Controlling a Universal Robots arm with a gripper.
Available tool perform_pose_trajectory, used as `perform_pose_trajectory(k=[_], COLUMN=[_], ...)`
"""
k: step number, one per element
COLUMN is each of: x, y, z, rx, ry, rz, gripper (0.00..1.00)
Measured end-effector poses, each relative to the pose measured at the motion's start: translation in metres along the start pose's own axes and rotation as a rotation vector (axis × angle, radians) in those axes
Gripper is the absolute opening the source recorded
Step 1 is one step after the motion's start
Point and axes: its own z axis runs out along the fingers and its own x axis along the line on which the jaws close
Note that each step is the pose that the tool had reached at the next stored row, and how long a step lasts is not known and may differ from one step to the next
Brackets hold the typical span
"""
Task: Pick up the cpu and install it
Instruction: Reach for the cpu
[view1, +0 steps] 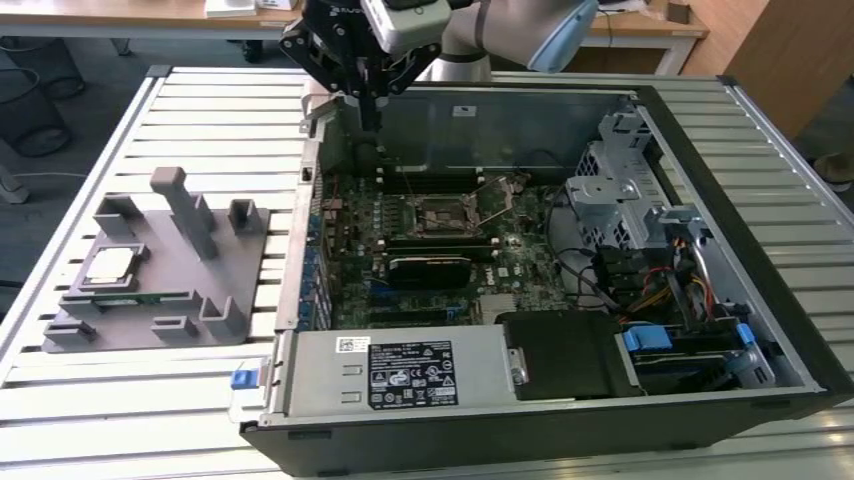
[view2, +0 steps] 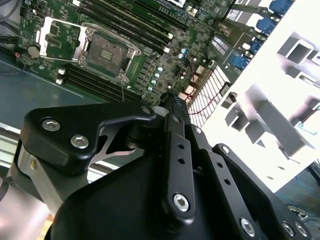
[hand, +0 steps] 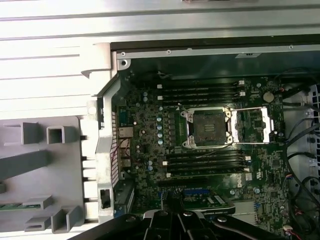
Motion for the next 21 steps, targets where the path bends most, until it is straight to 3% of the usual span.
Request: perform_pose_trajectory(k=[21], x=[0.0089], y=[-0.0007], z=[-0.0001], rx=[-0.0001], ry=[-0.0001], rz=[0.000], gripper=[0.11])
